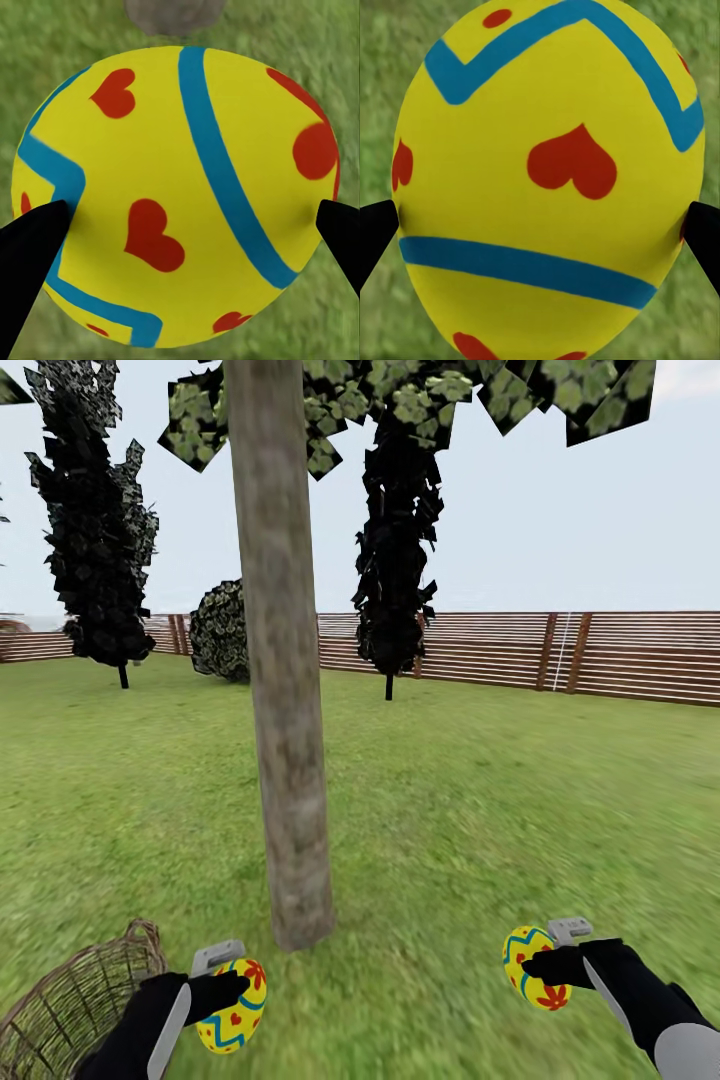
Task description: Take the three Easter eggs out of the wicker basket on the lawn in the garden, then place them on the lawn next to a single tree (choose any tree) so that all three eggs are next to the same tree and none are left in the basket.
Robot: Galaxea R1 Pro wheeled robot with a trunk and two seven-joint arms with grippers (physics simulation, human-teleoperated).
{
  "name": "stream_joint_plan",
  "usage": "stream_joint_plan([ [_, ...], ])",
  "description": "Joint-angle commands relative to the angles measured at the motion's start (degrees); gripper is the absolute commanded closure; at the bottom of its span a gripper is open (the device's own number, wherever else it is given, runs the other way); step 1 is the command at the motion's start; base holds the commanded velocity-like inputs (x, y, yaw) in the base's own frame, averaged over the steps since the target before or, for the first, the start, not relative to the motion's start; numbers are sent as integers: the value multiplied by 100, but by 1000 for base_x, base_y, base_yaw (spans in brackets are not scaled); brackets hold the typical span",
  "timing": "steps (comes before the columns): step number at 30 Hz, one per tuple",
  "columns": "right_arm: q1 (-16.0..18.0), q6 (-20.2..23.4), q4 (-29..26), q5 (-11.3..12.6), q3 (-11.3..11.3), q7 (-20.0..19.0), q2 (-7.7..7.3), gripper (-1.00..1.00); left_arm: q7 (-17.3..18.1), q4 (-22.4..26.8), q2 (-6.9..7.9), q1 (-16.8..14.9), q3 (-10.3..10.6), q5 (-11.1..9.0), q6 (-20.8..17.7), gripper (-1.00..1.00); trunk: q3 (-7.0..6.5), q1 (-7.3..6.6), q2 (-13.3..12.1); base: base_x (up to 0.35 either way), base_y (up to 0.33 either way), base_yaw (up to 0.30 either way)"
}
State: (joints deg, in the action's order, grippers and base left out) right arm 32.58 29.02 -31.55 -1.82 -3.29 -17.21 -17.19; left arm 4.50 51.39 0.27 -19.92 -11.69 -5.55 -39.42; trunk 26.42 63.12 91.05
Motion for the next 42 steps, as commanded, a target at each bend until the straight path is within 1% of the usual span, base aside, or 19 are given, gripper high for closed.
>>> stream_joint_plan([
  [1,3,31,-10,-20,-22,-15,1,100,-13,4,-1,-3,-9,-51,-40,100,25,22,45,0,0,0],
  [7,3,68,30,-17,-22,-10,20,100,-29,-100,-1,-3,-14,-43,-56,100,133,154,286,0,0,0],
  [16,3,60,43,-13,-22,7,23,100,-28,-103,-1,-3,-9,-43,-57,100,295,352,647,0,0,0],
  [23,3,51,43,-17,-22,7,32,100,-34,-104,-52,-3,-9,-43,-49,100,420,506,928,0,0,0],
  [37,3,51,43,-20,-22,16,38,100,-28,-111,-62,-3,-9,-43,-48,100,672,813,1489,0,0,0],
  [42,3,42,136,-20,-25,24,49,100,-28,-103,-54,-3,-9,-43,-48,100,761,923,1690,0,0,0],
])
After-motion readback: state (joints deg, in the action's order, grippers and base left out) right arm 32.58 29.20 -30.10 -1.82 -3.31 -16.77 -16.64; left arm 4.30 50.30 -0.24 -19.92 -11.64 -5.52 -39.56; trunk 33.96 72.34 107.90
